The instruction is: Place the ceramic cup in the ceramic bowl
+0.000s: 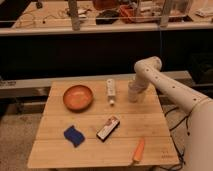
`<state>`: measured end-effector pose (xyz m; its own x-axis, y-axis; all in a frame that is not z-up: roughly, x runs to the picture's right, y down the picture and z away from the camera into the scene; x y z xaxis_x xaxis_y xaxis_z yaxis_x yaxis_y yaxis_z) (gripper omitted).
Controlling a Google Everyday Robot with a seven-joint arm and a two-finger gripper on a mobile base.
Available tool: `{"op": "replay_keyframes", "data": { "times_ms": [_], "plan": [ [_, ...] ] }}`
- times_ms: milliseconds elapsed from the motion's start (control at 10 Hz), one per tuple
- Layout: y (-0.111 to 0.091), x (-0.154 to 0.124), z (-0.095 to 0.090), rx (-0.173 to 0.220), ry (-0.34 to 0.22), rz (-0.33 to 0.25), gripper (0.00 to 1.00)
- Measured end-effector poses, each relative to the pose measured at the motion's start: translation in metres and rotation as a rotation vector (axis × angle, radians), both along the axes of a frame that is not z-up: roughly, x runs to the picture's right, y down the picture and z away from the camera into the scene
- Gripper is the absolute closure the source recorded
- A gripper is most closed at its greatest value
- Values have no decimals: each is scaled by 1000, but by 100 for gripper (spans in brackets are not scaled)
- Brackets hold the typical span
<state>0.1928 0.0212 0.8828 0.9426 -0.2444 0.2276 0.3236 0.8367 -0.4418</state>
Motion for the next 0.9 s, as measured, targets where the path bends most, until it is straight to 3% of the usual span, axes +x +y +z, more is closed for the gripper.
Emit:
{"op": "replay_keyframes", "data": {
  "times_ms": [300, 600, 700, 900],
  "plan": [
    [-2, -1, -6, 19, -21, 12, 71],
    [-20, -12, -15, 39, -20, -15, 93],
    [-33, -33, -22, 52, -24, -34, 99],
    [-47, -81, -29, 69, -36, -65, 99]
  ]
}}
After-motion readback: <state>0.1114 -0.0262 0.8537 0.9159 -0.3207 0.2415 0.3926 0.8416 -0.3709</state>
